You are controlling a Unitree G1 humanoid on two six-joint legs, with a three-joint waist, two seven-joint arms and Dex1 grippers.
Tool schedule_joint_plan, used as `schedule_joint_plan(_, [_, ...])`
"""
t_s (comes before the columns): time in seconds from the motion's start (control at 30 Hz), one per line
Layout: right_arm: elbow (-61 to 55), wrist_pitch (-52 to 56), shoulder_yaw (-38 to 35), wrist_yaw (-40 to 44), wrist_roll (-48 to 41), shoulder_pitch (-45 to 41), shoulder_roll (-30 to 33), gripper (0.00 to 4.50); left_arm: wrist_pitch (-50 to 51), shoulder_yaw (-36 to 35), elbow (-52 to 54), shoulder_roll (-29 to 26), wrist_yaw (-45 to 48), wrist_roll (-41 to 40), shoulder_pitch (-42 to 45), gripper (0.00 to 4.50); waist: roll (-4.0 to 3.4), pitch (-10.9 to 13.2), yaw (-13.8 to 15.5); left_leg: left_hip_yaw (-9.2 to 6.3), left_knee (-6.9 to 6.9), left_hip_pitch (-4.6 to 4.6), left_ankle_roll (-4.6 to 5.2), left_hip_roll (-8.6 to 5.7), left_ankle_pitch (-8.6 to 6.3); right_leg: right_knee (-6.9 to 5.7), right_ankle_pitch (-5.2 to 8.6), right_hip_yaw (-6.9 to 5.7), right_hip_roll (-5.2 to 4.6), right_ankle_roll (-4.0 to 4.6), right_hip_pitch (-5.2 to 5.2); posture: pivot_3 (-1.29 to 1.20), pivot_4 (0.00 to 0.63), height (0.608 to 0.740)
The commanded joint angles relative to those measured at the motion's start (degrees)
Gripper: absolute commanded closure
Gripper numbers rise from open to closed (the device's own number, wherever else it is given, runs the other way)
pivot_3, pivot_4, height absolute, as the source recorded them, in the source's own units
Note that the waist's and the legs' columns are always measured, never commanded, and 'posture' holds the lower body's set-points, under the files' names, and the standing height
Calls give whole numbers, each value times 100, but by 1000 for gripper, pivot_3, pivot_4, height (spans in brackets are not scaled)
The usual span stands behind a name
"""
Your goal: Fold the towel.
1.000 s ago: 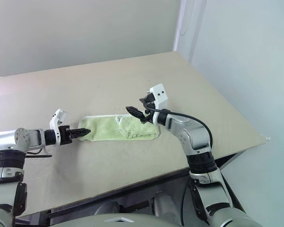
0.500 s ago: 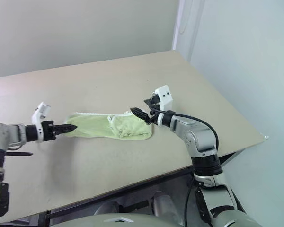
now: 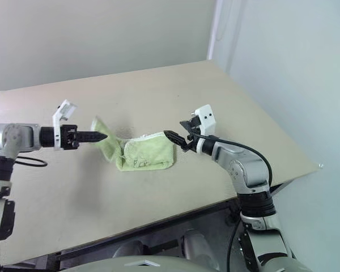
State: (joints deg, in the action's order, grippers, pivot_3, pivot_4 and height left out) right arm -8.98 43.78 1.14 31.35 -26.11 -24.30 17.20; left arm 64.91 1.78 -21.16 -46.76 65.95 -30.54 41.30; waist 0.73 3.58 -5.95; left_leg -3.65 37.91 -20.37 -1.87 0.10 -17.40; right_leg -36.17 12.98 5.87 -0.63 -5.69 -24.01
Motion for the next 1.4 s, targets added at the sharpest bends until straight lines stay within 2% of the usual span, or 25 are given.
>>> schedule_joint_plan(0.03, [-415,35,-235,-120,-140,76,46,491,101,289,93,167,286,-61,472,4479,0,0,13,-1,-1,0,0,0,0,-1,0,0,2,0,-2,0,0,740])
schedule_joint_plan(0.27, [-786,112,-466,-500,-124,431,33,491,-257,1128,-455,819,804,277,1104,4479,0,0,45,0,3,-3,0,-1,0,1,3,0,0,0,0,0,0,740])
schedule_joint_plan(0.4, [-922,116,-657,-786,-50,679,53,491,-724,1558,-1074,1447,962,653,1428,4479,1,1,56,1,4,-4,0,-1,0,1,4,1,0,3,1,0,0,740])
schedule_joint_plan(0.63, [-991,103,-652,-1021,51,867,92,491,-1460,1750,-2034,2265,1011,1166,1748,4479,2,2,46,5,4,-1,1,-3,0,2,4,9,2,3,1,0,0,740])
schedule_joint_plan(0.77, [-1010,98,-639,-1078,62,909,97,491,-1650,1668,-2300,2506,1047,1325,1787,4479,3,3,37,8,5,-2,1,-3,0,4,4,12,2,2,2,0,0,740])
schedule_joint_plan(0.87, [-998,105,-660,-1141,77,914,115,491,-1702,1612,-2226,2574,1138,1342,1717,3751,3,3,46,8,4,-1,1,-3,0,3,3,13,2,1,1,0,0,740])
schedule_joint_plan(1.0, [-963,83,-620,-1133,128,953,168,491,-1590,1492,-2031,2516,1224,1289,1687,2285,4,3,49,8,6,-2,1,-3,0,3,3,13,1,0,2,0,0,740])
schedule_joint_plan(1.2, [-892,84,-688,-1076,39,839,180,491,-1397,1133,-1355,2135,1520,1001,1606,124,4,4,36,7,4,-1,1,-3,0,1,3,13,2,-1,1,0,0,740])
schedule_joint_plan(1.33, [-785,107,-941,-994,-328,443,46,491,-1273,710,-655,1622,1484,758,1507,124,-1,6,17,8,5,0,1,-3,0,0,3,14,2,-1,0,0,0,740])
schedule_joint_plan(1.4, [-798,216,-1000,-877,-668,134,-65,491,-1589,465,-656,1411,1210,842,1464,124,-1,6,21,7,5,2,1,-3,0,-2,3,15,2,-1,0,0,0,740])
